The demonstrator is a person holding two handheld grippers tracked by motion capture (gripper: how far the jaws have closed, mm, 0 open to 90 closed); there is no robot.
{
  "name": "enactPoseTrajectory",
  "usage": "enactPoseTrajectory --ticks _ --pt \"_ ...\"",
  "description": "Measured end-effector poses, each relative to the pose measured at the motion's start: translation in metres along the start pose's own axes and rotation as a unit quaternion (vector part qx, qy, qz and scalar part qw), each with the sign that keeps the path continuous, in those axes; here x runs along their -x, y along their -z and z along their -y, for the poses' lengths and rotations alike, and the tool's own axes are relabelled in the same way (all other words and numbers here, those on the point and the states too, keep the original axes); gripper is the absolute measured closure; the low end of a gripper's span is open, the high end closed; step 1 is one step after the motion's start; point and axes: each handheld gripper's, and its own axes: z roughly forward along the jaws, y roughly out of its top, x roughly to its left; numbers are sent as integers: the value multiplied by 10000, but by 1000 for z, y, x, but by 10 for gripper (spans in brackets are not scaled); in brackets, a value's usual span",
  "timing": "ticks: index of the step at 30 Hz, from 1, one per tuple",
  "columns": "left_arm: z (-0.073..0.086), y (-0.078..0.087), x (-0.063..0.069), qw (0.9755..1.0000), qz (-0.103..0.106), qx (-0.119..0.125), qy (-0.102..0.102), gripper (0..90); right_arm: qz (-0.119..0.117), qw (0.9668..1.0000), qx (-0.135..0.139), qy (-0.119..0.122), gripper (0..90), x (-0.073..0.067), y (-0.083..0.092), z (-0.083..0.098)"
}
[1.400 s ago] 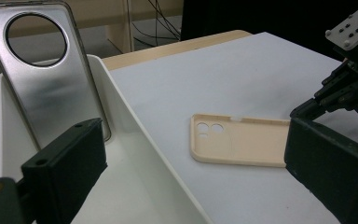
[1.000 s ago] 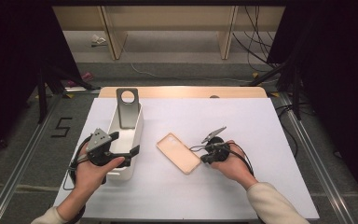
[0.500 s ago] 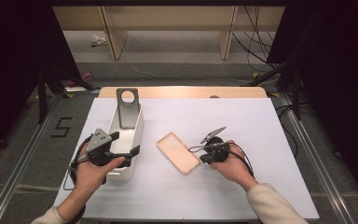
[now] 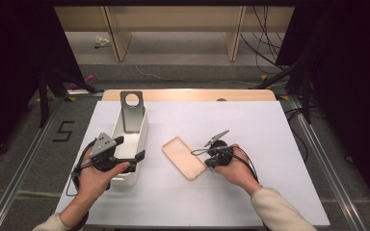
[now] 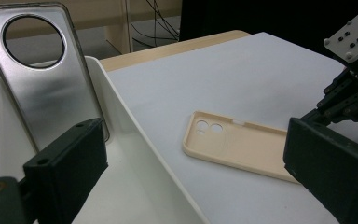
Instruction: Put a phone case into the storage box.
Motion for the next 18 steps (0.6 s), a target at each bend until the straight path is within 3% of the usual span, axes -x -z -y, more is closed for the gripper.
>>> enactPoseTrajectory --ticks 10,18 --pt "0 0 0 10000 1 4 3 57 -237 9993 -177 209 900 -13 0 1" --pt "0 0 0 10000 1 3 0 59 -479 9976 -279 413 900 -31 -1 0"
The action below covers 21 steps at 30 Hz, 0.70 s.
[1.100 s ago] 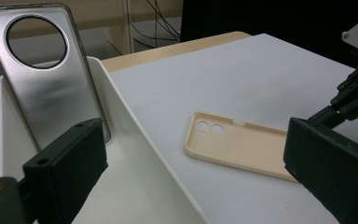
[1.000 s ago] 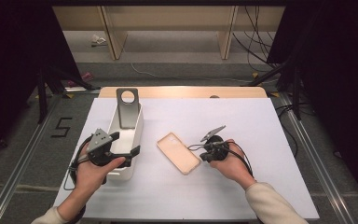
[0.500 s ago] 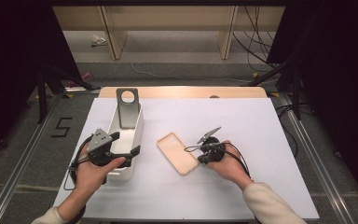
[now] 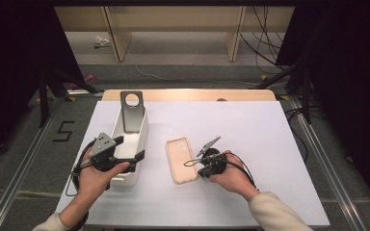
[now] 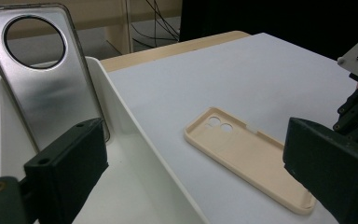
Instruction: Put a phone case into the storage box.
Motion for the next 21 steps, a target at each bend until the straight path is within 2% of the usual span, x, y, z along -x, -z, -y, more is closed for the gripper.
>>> enactPoseTrajectory --ticks 7,21 --pt "0 0 0 10000 4 -2 13 60 -116 9998 -23 136 900 -13 -4 -4" --pt "0 -1 0 10000 6 -10 2 62 -203 9994 41 274 900 -23 -9 -8"
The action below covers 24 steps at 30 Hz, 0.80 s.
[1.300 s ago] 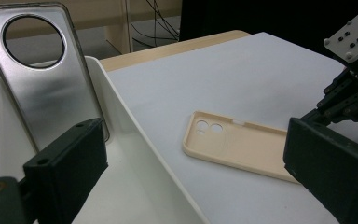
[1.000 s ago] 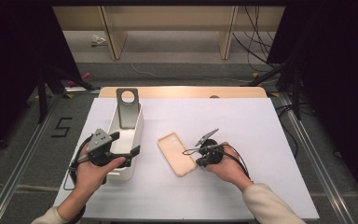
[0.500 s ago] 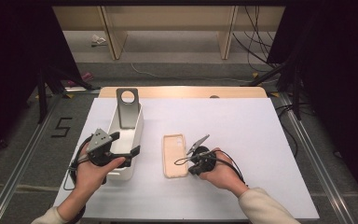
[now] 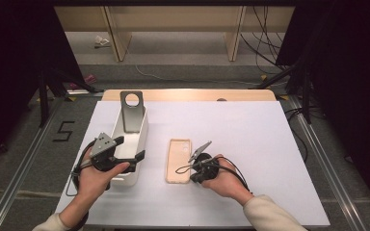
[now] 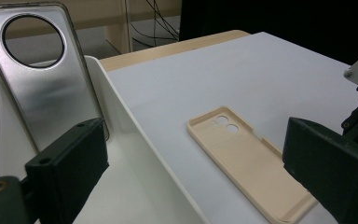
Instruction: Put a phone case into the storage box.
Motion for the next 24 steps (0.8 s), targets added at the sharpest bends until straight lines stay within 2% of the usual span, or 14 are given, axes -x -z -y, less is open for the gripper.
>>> enactPoseTrajectory --ticks 11,13,17,20,24 --pt "0 0 0 10000 13 -2 3 64 -54 9999 20 124 897 -8 -3 -4" --pt "0 0 0 10000 13 0 14 64 -49 9998 3 194 847 -8 -2 -4" --pt "0 0 0 10000 23 1 12 64 238 9983 42 530 686 -8 3 -6" --pt "0 1 0 10000 27 9 12 65 485 9957 23 788 505 -10 7 -9" --pt "0 1 0 10000 29 12 4 67 606 9923 23 1080 392 -14 9 -15"
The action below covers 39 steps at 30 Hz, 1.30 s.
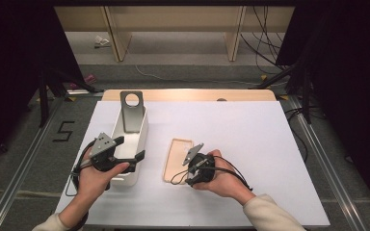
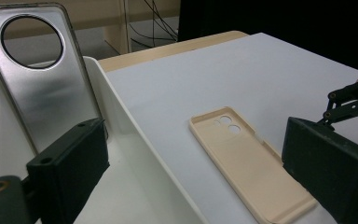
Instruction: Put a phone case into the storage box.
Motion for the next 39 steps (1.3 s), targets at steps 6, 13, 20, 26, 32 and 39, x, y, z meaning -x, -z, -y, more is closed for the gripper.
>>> enactPoseTrajectory --ticks 6,13,20,26,32,39 --pt "0 -1 1 10000 23 -13 -12 69 72 9990 -102 423 359 -8 -2 -13" --pt "0 0 0 10000 18 -5 -8 70 16 9966 -431 708 365 -14 -13 -27" --pt "0 0 0 10000 15 2 9 71 -25 9939 -690 864 383 -14 -22 -39" --pt "0 0 0 10000 18 1 7 70 -42 9917 -828 981 409 -16 -29 -48" --pt "0 0 0 10000 24 9 7 70 -122 9895 -983 1055 457 -17 -34 -53" --pt "0 0 0 10000 34 17 2 71 -169 9882 -1109 1044 503 -18 -36 -56"
